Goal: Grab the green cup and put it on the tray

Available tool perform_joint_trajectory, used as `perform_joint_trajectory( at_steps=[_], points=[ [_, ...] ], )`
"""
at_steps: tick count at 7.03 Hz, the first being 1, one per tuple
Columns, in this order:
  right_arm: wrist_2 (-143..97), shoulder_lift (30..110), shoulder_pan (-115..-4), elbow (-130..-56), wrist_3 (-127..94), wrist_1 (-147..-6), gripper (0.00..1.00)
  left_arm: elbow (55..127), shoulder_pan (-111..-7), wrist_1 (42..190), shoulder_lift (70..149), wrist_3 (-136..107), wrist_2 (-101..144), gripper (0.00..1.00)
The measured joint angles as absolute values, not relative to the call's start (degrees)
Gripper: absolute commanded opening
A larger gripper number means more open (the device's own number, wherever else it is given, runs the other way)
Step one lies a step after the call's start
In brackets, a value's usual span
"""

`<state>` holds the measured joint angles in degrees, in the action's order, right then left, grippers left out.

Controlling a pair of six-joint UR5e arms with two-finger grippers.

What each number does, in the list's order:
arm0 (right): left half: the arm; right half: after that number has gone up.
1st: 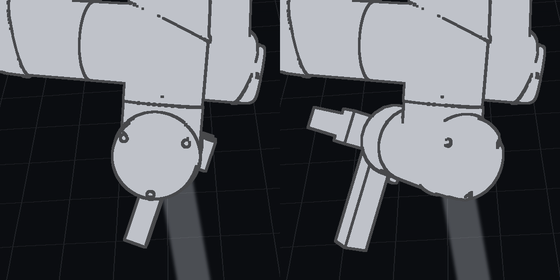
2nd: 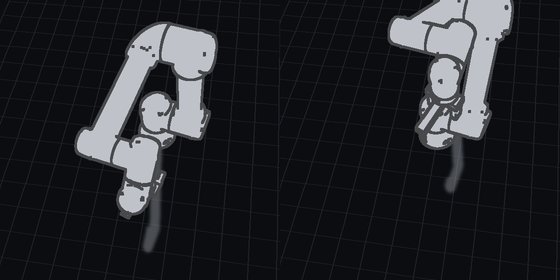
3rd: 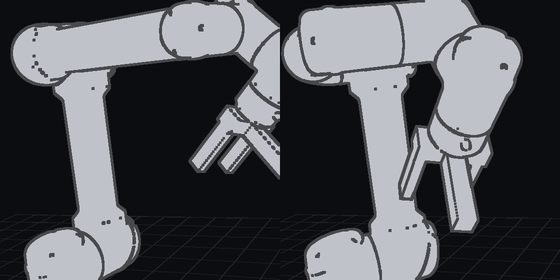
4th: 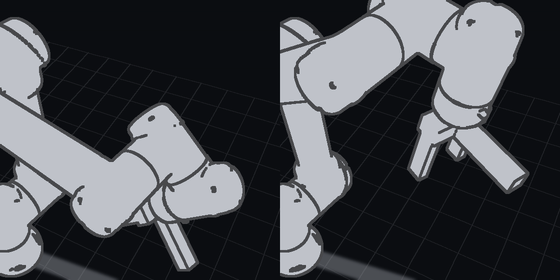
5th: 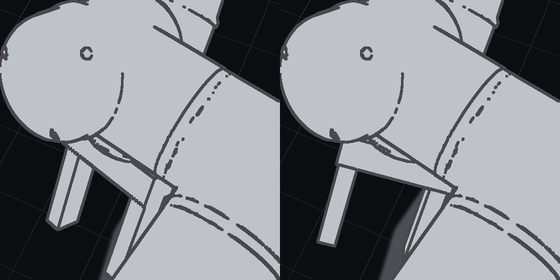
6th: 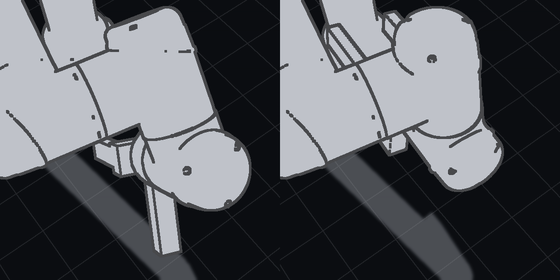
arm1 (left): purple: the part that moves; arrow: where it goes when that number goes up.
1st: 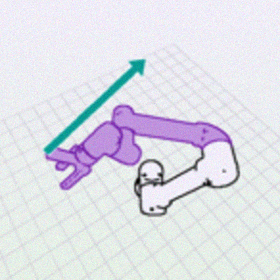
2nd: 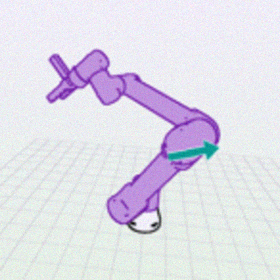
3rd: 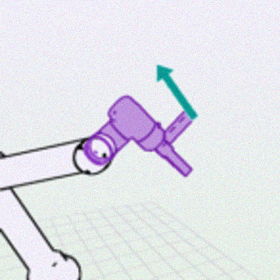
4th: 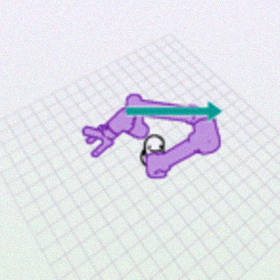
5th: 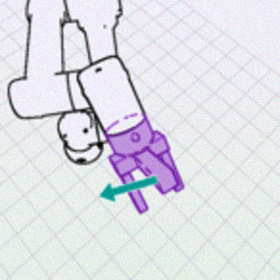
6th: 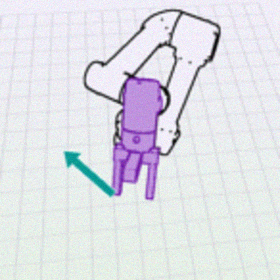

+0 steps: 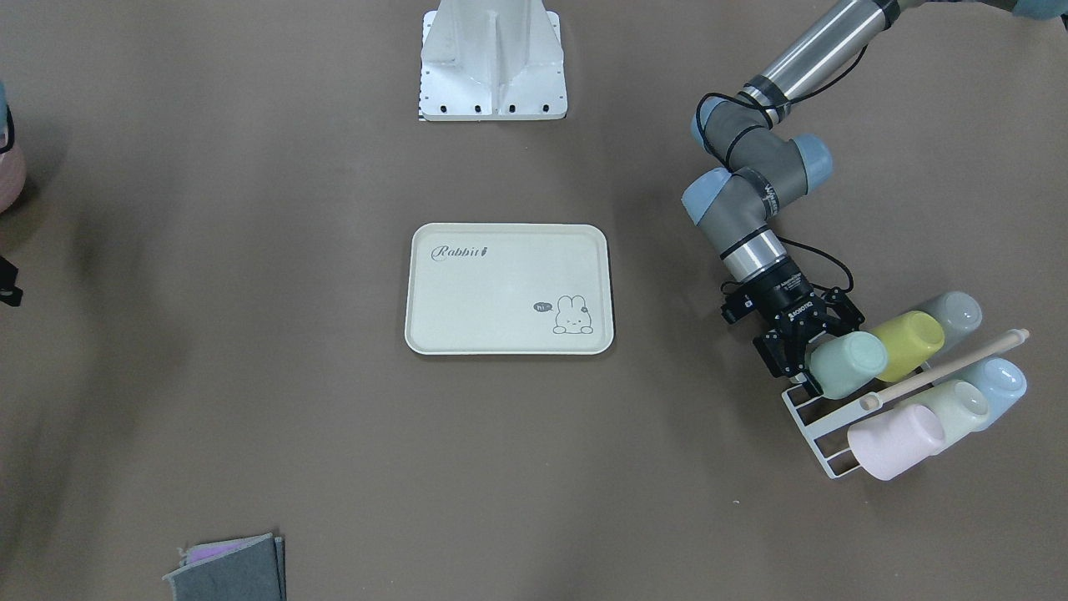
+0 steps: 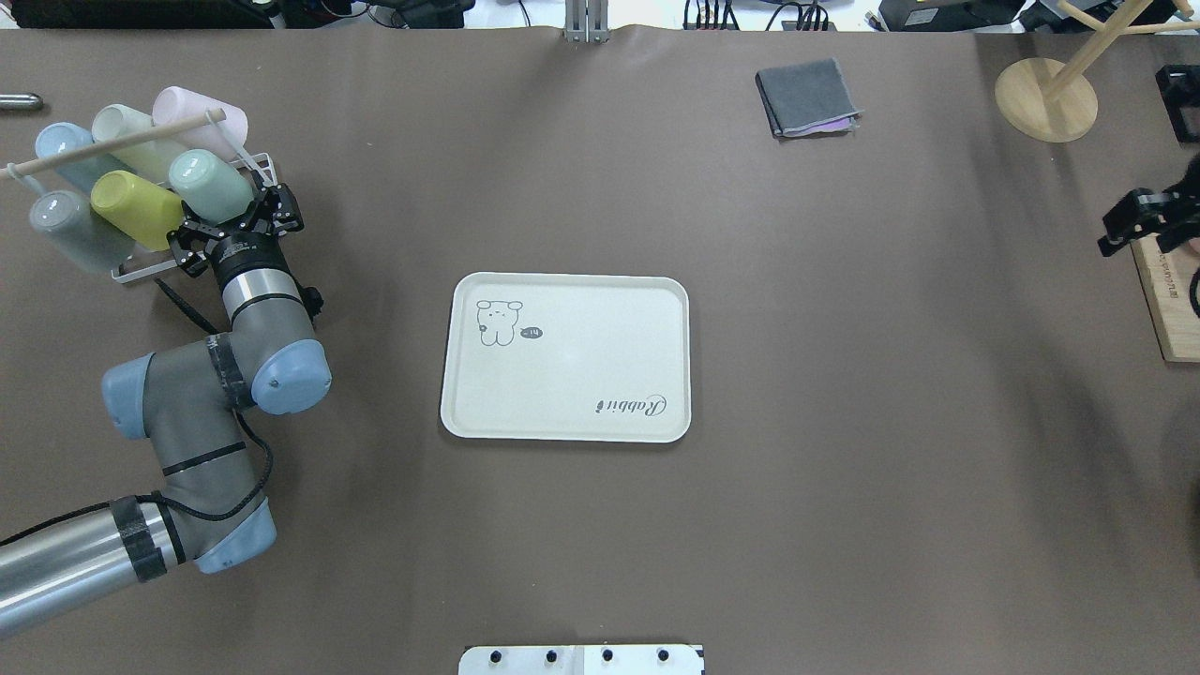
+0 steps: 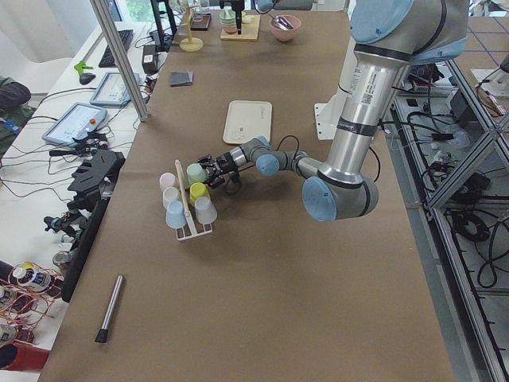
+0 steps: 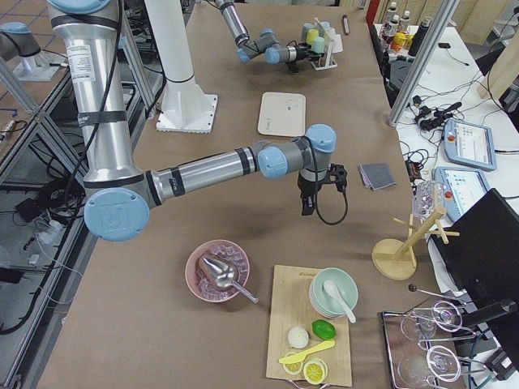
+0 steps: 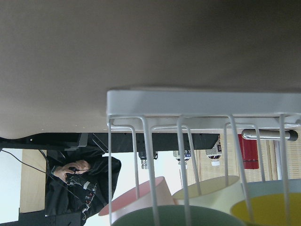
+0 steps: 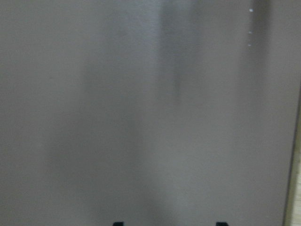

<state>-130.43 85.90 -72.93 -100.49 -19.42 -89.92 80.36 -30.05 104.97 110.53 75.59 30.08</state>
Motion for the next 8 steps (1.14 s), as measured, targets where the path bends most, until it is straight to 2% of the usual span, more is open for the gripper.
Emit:
perform_joint_trajectory(
  at_steps=[1,2,4,8],
  points=[
    [-130.76,89.30,-76.76,-101.31,-14.42,-90.21,0.73,80.30,-30.06,105.83,110.41,75.59,30.06,0.63],
    [-131.23,91.52,-80.64,-101.96,-8.66,-91.21,1.00,80.27,-30.06,106.33,110.29,75.59,30.06,0.63],
    [-129.89,92.65,-85.18,-102.11,2.16,-97.07,1.00,80.26,-30.06,106.58,110.22,75.59,30.06,0.63],
    [-124.71,94.24,-86.61,-101.61,7.59,-99.56,1.00,81.42,-30.33,108.09,110.00,78.29,30.11,0.63]
  ],
)
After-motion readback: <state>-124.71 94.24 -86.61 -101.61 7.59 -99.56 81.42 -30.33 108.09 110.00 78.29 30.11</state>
